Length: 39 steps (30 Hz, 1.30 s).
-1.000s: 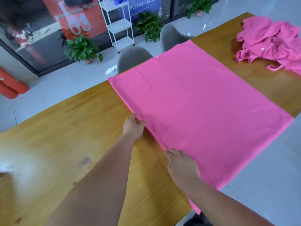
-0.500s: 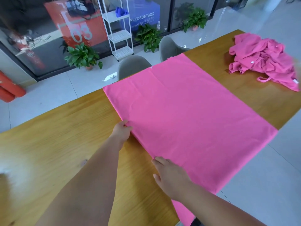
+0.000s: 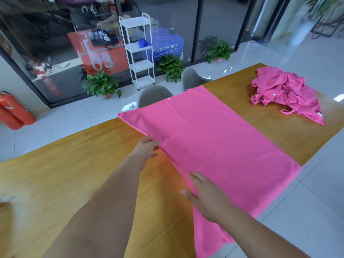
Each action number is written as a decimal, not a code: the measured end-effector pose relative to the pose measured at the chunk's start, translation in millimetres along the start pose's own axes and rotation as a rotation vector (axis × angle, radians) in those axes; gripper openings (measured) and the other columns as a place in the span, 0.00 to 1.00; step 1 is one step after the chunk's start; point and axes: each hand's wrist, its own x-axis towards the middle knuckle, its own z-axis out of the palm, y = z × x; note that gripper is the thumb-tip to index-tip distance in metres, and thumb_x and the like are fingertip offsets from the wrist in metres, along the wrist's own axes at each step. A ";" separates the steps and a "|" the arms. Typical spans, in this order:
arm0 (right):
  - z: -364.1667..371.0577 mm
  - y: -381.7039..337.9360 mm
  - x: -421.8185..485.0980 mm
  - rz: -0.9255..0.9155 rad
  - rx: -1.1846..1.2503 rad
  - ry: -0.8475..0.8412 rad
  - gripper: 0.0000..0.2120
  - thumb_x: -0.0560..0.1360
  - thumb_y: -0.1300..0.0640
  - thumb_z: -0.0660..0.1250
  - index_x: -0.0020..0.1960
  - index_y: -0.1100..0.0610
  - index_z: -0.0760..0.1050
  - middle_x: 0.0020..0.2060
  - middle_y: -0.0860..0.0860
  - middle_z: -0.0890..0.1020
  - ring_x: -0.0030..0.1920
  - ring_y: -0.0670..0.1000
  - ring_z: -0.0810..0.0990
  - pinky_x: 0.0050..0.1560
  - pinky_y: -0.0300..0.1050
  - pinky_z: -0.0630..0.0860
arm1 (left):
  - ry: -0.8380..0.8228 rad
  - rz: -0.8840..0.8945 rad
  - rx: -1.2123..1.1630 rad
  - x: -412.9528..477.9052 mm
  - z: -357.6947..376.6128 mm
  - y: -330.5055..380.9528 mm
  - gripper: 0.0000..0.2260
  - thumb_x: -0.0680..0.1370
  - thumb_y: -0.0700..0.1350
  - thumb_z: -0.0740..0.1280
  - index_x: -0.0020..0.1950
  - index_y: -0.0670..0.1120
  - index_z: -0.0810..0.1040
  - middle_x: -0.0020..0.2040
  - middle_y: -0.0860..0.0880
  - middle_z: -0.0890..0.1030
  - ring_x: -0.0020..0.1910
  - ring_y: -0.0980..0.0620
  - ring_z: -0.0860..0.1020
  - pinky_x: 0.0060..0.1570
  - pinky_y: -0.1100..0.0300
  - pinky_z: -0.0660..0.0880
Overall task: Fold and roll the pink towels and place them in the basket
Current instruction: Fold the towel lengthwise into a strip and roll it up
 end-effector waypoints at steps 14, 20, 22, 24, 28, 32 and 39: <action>-114.9 103.6 11.1 0.076 0.129 0.264 0.31 0.85 0.36 0.53 0.80 0.54 0.67 0.78 0.47 0.70 0.73 0.50 0.73 0.73 0.50 0.70 | -0.041 0.090 -0.261 10.3 138.2 94.9 0.27 0.83 0.40 0.70 0.81 0.44 0.67 0.66 0.43 0.81 0.63 0.42 0.82 0.65 0.41 0.79; -153.2 178.9 25.9 0.043 0.189 0.231 0.32 0.84 0.34 0.52 0.80 0.53 0.68 0.77 0.47 0.72 0.71 0.50 0.75 0.73 0.52 0.72 | -0.019 0.090 -0.335 26.5 212.2 115.6 0.18 0.83 0.38 0.69 0.72 0.46 0.75 0.60 0.41 0.82 0.62 0.39 0.82 0.68 0.38 0.77; -162.8 207.4 30.1 0.027 0.209 0.210 0.34 0.83 0.32 0.50 0.80 0.52 0.69 0.77 0.46 0.71 0.71 0.49 0.75 0.73 0.51 0.72 | 0.001 0.078 -0.337 34.8 241.2 120.9 0.12 0.82 0.39 0.70 0.64 0.50 0.78 0.55 0.44 0.81 0.57 0.41 0.81 0.66 0.40 0.78; -170.3 234.2 35.2 0.013 0.244 0.193 0.34 0.82 0.31 0.50 0.80 0.50 0.68 0.77 0.45 0.71 0.71 0.48 0.75 0.73 0.51 0.72 | 0.016 0.078 -0.325 46.9 268.2 124.1 0.16 0.82 0.41 0.71 0.69 0.48 0.76 0.56 0.44 0.82 0.57 0.42 0.82 0.64 0.41 0.80; -184.6 280.8 48.2 -0.009 0.323 0.183 0.31 0.84 0.34 0.54 0.79 0.51 0.69 0.77 0.45 0.71 0.69 0.46 0.76 0.73 0.50 0.72 | 0.047 0.076 -0.304 73.1 314.3 131.2 0.23 0.81 0.42 0.72 0.76 0.47 0.73 0.55 0.45 0.82 0.55 0.44 0.82 0.64 0.40 0.80; -198.6 323.6 60.7 -0.026 0.397 0.153 0.28 0.85 0.38 0.57 0.79 0.51 0.70 0.76 0.44 0.72 0.65 0.44 0.78 0.72 0.47 0.72 | 0.080 0.058 -0.288 93.3 356.5 136.8 0.24 0.82 0.41 0.71 0.78 0.47 0.71 0.57 0.44 0.81 0.56 0.44 0.82 0.65 0.39 0.79; -201.2 401.6 102.8 0.063 0.516 0.114 0.23 0.86 0.44 0.60 0.78 0.51 0.72 0.75 0.45 0.73 0.58 0.46 0.80 0.69 0.50 0.75 | 0.090 0.051 -0.199 145.6 421.5 134.0 0.29 0.84 0.40 0.69 0.83 0.47 0.63 0.67 0.43 0.77 0.63 0.44 0.79 0.66 0.42 0.78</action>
